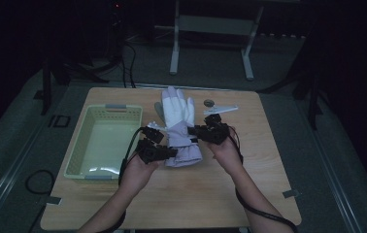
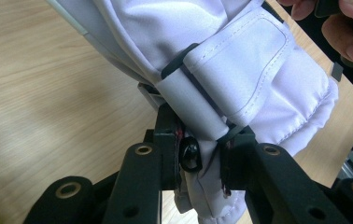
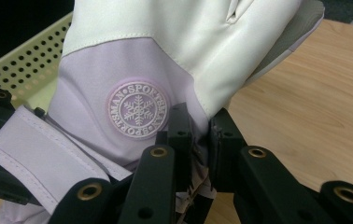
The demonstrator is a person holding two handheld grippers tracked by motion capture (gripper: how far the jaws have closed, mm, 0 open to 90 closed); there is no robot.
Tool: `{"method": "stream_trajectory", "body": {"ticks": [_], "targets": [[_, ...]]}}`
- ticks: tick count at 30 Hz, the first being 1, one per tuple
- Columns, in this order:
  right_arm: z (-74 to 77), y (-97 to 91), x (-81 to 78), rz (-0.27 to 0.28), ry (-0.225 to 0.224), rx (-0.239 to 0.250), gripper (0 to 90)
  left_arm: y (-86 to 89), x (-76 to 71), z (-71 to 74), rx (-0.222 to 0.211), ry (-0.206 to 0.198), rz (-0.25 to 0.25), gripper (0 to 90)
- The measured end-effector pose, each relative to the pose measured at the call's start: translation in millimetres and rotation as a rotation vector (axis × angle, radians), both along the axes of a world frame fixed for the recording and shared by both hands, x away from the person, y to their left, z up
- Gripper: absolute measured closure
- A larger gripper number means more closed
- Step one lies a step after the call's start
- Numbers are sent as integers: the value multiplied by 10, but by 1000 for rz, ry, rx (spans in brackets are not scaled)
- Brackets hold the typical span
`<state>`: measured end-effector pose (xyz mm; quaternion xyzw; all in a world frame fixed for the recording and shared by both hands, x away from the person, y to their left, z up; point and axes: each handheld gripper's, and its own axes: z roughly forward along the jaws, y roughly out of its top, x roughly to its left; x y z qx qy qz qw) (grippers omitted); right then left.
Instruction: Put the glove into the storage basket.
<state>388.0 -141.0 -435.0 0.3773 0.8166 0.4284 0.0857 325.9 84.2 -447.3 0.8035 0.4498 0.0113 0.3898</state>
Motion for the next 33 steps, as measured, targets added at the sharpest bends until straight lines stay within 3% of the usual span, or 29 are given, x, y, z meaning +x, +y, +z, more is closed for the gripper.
{"method": "stream_trajectory", "body": {"ticks": [3, 10, 24, 33], "targets": [[30, 63, -8, 6, -2, 4, 814, 84, -37, 39, 10, -19, -2, 734], [119, 330, -32, 32, -13, 13, 814, 290, -70, 109, 14, -21, 4, 734], [192, 1107, -37, 68, -25, 36, 814, 1089, -153, 276, 64, -2, 58, 734], [128, 1653, -48, 100, -2, 36, 814, 1594, -183, 266, 107, 27, 55, 734]]}}
